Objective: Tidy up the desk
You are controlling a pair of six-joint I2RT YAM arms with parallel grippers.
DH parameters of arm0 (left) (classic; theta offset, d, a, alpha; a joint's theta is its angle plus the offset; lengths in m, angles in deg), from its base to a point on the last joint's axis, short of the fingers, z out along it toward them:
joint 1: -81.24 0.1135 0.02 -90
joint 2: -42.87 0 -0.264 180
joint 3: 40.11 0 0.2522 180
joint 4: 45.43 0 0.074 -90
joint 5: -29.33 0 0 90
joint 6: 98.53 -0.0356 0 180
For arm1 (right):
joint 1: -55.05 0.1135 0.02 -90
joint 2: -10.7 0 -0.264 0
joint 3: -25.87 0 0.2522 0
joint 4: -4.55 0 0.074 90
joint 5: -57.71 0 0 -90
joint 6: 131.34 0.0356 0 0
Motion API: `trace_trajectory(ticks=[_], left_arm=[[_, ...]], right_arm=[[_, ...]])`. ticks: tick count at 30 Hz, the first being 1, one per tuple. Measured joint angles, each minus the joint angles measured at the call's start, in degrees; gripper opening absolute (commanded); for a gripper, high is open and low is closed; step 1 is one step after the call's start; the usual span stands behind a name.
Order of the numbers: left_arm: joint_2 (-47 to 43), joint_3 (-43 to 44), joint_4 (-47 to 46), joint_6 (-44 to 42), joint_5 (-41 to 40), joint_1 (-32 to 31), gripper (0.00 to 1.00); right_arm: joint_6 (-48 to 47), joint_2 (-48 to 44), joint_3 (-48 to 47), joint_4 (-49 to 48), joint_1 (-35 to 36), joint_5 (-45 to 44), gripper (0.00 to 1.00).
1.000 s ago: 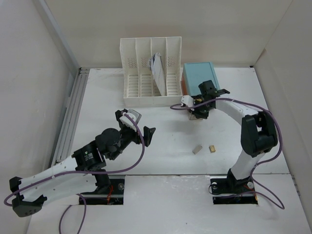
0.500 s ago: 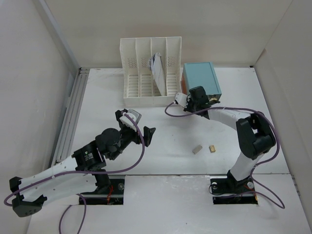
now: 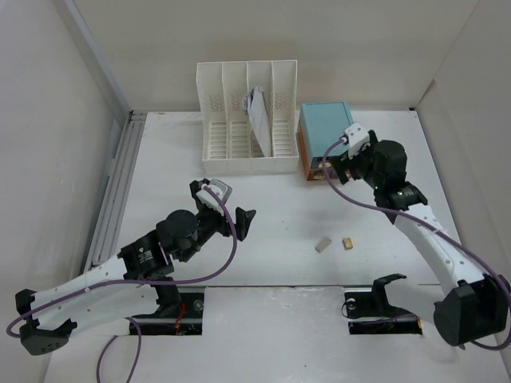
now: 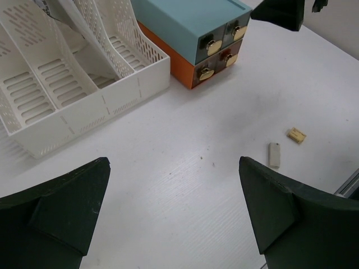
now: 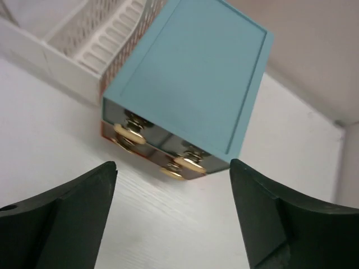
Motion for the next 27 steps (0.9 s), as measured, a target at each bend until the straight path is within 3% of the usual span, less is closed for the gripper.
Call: trace_trajectory(ticks=[4, 11, 16, 27], left_arm=[[0.0, 0.0, 0.0, 0.0, 0.2, 0.0, 1.0], [0.0, 0.0, 0.0, 0.0, 0.2, 0.0, 1.0], [0.0, 0.0, 0.0, 0.0, 0.2, 0.0, 1.0], [0.0, 0.0, 0.0, 0.0, 0.0, 0.0, 1.0]], right_arm=[[15.1, 0.0, 2.0, -4.0, -3.4, 3.7, 0.74], [32.2, 9.0, 10.7, -5.2, -15.3, 12.1, 0.64], [37.9, 14.8, 11.2, -6.8, -20.9, 17.0, 0.57], [44.2, 34.5, 3.2, -12.2, -21.2, 27.1, 0.56]])
